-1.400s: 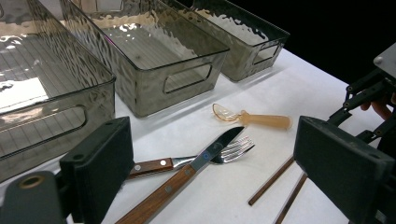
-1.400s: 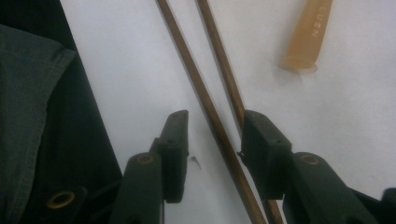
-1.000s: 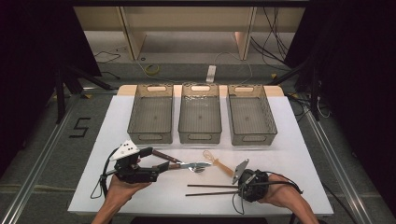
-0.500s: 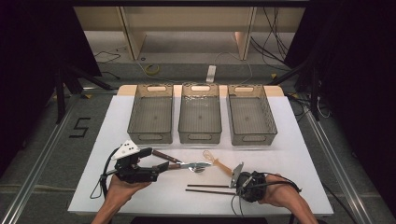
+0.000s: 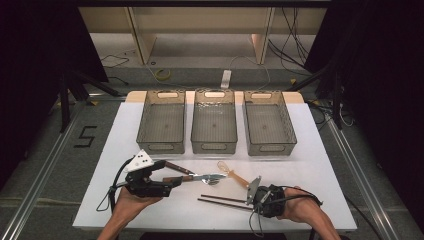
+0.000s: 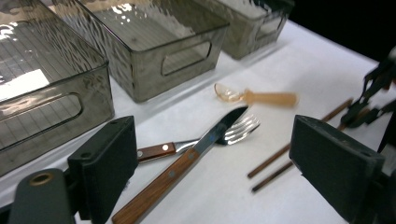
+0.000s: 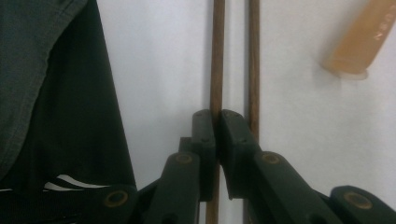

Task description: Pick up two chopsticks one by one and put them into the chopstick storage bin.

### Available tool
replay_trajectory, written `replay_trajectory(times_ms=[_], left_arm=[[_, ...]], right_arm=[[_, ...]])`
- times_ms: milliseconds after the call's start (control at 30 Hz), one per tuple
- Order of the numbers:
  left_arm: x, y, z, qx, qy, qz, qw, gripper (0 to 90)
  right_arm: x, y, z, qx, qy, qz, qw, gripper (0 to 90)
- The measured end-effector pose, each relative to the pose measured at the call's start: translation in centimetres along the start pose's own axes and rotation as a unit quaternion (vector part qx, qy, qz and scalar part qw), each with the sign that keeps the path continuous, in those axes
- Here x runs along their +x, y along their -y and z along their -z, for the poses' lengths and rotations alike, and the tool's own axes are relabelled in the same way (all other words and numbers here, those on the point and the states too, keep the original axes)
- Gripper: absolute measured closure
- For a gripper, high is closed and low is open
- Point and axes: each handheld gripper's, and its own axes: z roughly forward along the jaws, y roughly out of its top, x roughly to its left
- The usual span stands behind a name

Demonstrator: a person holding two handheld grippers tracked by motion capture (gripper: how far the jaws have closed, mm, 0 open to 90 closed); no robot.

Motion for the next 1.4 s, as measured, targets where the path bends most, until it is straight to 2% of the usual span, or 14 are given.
replay_trajectory(times_ms=[67, 200, 333, 533, 667, 700, 733, 867, 933, 1000, 1067, 1167, 1233, 1400], left_arm=[[0.0, 0.0, -0.2, 0.004, 0.014, 0.009, 0.9999, 14.6], [-0.9, -0.3, -0.8, 0.019, 0.029, -0.016, 0.9993, 14.7], [-2.1, -0.6, -2.2, 0.053, 0.063, -0.039, 0.9958, 15.6], [-4.9, -1.2, -5.2, 0.115, 0.083, -0.130, 0.9814, 16.4], [-5.8, -1.5, -6.3, 0.151, 0.092, -0.161, 0.9710, 17.5], [-6.0, -1.6, -6.6, 0.168, 0.090, -0.174, 0.9660, 18.3], [-6.2, -1.7, -6.7, 0.175, 0.093, -0.180, 0.9634, 19.0], [-6.5, -1.9, -7.0, 0.188, 0.103, -0.202, 0.9556, 25.0], [-6.9, -1.9, -7.2, 0.205, 0.099, -0.226, 0.9471, 27.9], [-7.2, -1.9, -7.4, 0.215, 0.104, -0.241, 0.9407, 31.3], [-7.3, -1.8, -7.6, 0.216, 0.107, -0.242, 0.9397, 33.2], [-7.6, -1.6, -7.7, 0.224, 0.118, -0.252, 0.9340, 39.6], [-7.7, -1.7, -7.8, 0.224, 0.119, -0.255, 0.9332, 46.0], [-8.0, -1.4, -8.0, 0.239, 0.129, -0.263, 0.9258, 55.1]], right_arm=[[0.0, 0.0, 0.3, -0.002, 0.004, 0.005, 1.0000, 85.0], [0.0, -0.4, 0.7, -0.014, 0.007, 0.007, 0.9999, 85.0], [0.1, -1.2, 1.2, -0.018, 0.016, 0.015, 0.9996, 85.0], [0.2, -2.4, 2.3, -0.030, 0.024, 0.030, 0.9988, 85.0], [0.2, -3.1, 2.5, -0.035, 0.025, 0.036, 0.9984, 85.0], [0.3, -3.3, 2.5, -0.036, 0.026, 0.035, 0.9984, 85.1], [0.3, -3.6, 2.5, -0.036, 0.027, 0.040, 0.9982, 85.0], [0.5, -4.2, 2.7, -0.037, 0.025, 0.046, 0.9979, 85.0], [0.5, -4.4, 2.8, -0.039, 0.030, 0.050, 0.9975, 85.1], [0.5, -4.4, 2.9, -0.043, 0.033, 0.056, 0.9970, 85.0], [0.6, -4.4, 3.0, -0.041, 0.033, 0.057, 0.9970, 85.1], [0.8, -4.6, 3.1, -0.045, 0.036, 0.059, 0.9966, 85.0], [1.0, -4.8, 3.1, -0.046, 0.035, 0.066, 0.9962, 85.1], [1.3, -5.0, 3.2, -0.043, 0.031, 0.068, 0.9963, 85.0]])
